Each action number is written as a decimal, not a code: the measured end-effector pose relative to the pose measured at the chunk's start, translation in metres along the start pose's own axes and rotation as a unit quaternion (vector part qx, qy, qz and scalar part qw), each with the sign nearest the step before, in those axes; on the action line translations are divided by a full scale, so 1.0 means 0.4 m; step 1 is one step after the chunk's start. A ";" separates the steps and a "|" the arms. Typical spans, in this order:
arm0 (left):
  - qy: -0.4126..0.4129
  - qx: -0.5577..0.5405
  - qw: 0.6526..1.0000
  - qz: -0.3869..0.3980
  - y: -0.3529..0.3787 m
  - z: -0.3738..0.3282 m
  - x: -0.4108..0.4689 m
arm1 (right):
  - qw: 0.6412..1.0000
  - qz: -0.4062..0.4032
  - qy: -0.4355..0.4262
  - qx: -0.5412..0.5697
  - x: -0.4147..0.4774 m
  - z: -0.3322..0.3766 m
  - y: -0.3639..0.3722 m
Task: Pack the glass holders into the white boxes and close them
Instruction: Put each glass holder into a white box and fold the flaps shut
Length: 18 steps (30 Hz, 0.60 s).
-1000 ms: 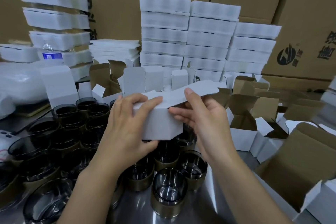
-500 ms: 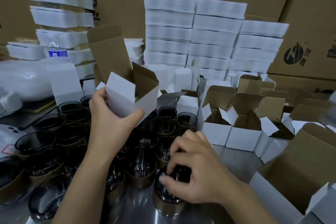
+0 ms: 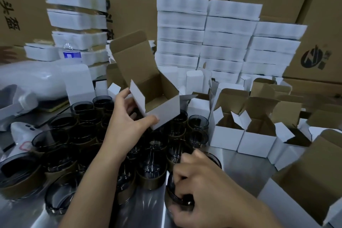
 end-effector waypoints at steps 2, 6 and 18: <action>0.005 0.005 1.000 0.019 0.008 -0.005 -0.004 | 1.000 -0.001 -0.002 0.006 0.000 -0.001 -0.005; 0.019 0.046 0.997 0.058 0.027 -0.007 -0.010 | 0.996 -0.018 0.029 0.083 -0.005 -0.030 -0.038; 0.070 0.082 0.986 0.130 0.068 -0.023 -0.022 | 0.883 -0.265 0.125 0.366 -0.051 -0.149 -0.183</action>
Point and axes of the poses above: each hand's wrist, its own x-axis towards the middle knuckle, its own y-axis out of the palm, z = x × y, the point moved 9 cm from there along x, towards the middle knuckle, and after that the axes turned 3 degrees about y, right-handed, at the moved point
